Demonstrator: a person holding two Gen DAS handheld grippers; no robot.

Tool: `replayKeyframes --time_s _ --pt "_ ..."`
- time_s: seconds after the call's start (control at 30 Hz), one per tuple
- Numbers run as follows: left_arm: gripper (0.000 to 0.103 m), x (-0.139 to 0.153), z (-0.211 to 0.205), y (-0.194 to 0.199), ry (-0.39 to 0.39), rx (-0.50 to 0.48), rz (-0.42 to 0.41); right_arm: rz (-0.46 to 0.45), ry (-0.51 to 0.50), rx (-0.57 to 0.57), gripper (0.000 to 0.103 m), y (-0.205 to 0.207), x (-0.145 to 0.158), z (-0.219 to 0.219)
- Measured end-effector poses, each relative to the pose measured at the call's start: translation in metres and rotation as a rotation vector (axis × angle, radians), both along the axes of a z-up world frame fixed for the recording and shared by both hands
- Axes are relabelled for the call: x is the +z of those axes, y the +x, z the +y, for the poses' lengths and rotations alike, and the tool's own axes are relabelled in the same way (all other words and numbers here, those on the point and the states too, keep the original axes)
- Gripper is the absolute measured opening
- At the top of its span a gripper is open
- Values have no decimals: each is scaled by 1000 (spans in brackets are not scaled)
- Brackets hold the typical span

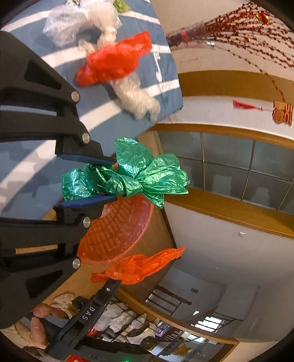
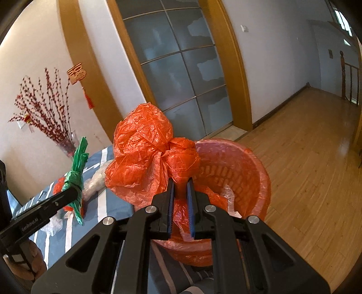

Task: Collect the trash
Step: 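Carry the orange and green bags over the orange basket with both grippers, then open both grippers to drop the bags into the basket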

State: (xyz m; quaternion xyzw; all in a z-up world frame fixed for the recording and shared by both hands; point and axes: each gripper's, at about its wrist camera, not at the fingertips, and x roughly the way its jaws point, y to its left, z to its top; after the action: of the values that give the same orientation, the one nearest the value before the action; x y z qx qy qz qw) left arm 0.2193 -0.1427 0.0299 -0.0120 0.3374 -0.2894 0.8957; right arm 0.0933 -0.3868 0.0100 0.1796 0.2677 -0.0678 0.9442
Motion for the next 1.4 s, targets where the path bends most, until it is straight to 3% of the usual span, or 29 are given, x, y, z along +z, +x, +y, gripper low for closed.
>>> replayKeyframes --time_s 0.63,0.8,0.93,0.97,1.4 --pt "27 -22 -64 25 -5 -90 51 -18 102 -91 11 20 -8 -46" --pt "30 -30 -74 33 -8 -92 65 -16 113 -88 16 29 -12 -51" --pt "45 -39 -75 39 3 -77 80 -15 111 -95 46 26 -17 -53" --pt "47 -40 -74 39 5 -72 84 -14 107 -97 48 26 -17 -53" --pt "64 -47 -23 31 89 30 45 35 91 -125 49 19 -27 -55"
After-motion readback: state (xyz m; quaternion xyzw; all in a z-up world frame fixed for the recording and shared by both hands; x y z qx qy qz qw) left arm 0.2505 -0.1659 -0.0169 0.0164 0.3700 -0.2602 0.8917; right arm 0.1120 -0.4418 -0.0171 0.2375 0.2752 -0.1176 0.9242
